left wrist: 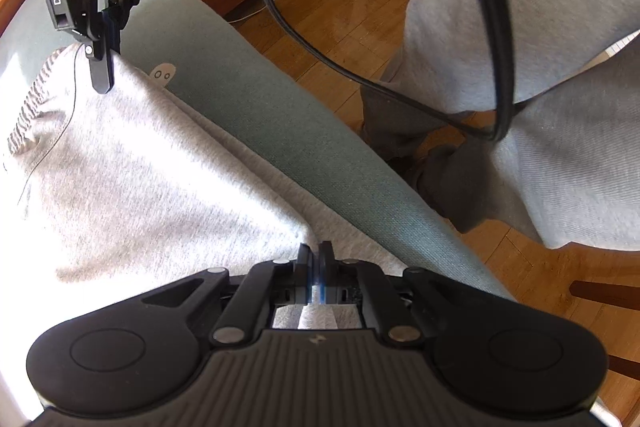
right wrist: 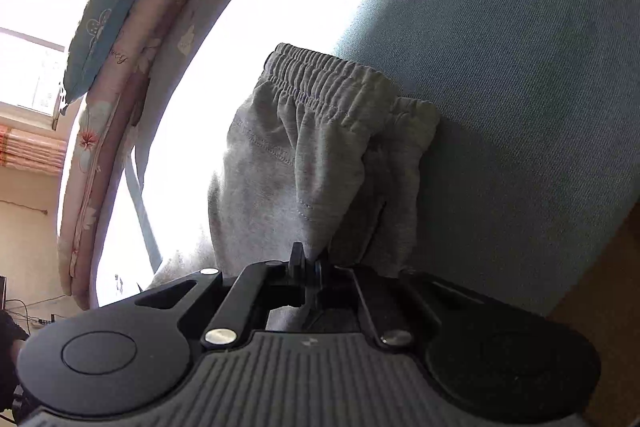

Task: Fold clothes
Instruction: 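Open the left gripper to release the folded sweatpants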

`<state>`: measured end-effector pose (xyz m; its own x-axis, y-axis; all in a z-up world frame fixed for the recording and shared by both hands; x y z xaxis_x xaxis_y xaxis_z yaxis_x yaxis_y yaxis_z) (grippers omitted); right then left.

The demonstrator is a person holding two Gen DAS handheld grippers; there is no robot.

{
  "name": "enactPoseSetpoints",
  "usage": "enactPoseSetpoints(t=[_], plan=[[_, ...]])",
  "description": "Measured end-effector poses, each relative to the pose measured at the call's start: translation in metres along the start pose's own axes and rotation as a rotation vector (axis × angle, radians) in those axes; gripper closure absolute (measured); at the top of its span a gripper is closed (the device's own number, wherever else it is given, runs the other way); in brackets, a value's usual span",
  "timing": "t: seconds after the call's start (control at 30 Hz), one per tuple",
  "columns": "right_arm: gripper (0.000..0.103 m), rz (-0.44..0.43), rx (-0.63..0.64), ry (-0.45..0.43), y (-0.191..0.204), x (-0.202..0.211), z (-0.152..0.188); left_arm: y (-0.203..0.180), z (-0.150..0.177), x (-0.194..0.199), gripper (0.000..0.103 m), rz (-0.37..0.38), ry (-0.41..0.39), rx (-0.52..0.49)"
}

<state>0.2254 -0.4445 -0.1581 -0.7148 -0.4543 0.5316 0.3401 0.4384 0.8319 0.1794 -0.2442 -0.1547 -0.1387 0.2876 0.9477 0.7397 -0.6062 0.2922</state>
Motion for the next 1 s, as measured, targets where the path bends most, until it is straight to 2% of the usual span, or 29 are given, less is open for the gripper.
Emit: enactPoseSetpoints(t=[0.13,0.27,0.37,0.4,0.43,0.5,0.53,0.67,0.73,0.8,0.87,0.93,1.0], plan=[[0.097,0.047,0.033,0.029,-0.006,-0.007,0.002,-0.004,-0.006,-0.029,0.102,0.0,0.044,-0.005],[0.097,0.094,0.067,0.058,-0.011,-0.013,0.005,-0.003,-0.008,-0.031,0.101,0.016,0.045,0.019],[0.094,0.11,0.055,0.068,-0.012,-0.014,0.005,0.001,-0.006,-0.027,0.091,0.013,0.06,0.056],[0.084,0.116,0.045,0.071,-0.011,-0.011,0.003,0.003,-0.005,-0.025,0.085,0.01,0.069,0.072],[0.082,0.116,0.046,0.06,-0.007,-0.006,-0.001,0.008,-0.002,-0.022,0.073,-0.004,0.089,0.109],[0.082,0.115,0.048,0.036,0.0,0.006,-0.009,0.016,0.005,-0.013,0.059,-0.01,0.109,0.178],[0.082,0.117,0.048,0.02,0.003,0.012,-0.015,0.019,0.009,-0.007,0.056,-0.004,0.117,0.218],[0.082,0.135,0.099,-0.072,0.014,0.033,-0.044,0.033,0.035,0.015,0.054,0.05,0.19,0.381],[0.083,0.133,0.138,-0.092,0.02,0.034,-0.056,0.04,0.041,0.02,0.05,0.042,0.201,0.43],[0.083,0.117,0.17,-0.087,0.027,0.027,-0.063,0.05,0.044,0.019,0.045,0.028,0.204,0.478],[0.083,0.103,0.211,-0.043,0.027,0.015,-0.061,0.057,0.044,0.009,0.044,-0.001,0.185,0.53],[0.083,0.17,0.288,0.004,0.018,0.01,-0.051,0.065,0.034,-0.004,0.044,-0.024,0.159,0.559],[0.092,0.256,0.375,0.042,0.012,-0.003,-0.049,0.076,0.016,-0.017,0.044,-0.054,0.113,0.58]])
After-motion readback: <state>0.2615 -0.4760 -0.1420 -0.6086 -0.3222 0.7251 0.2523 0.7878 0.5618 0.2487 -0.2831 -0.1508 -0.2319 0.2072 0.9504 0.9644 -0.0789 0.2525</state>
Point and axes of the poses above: each gripper's, at about its wrist camera, not at the fingertips, and x roughly against the way its jaws point, y to its left, z to its underside, the point moved 7 cm from there along -x, roughly the way its jaws point, and after that the axes turned 13 degrees about -z, right-handed, at the moved point
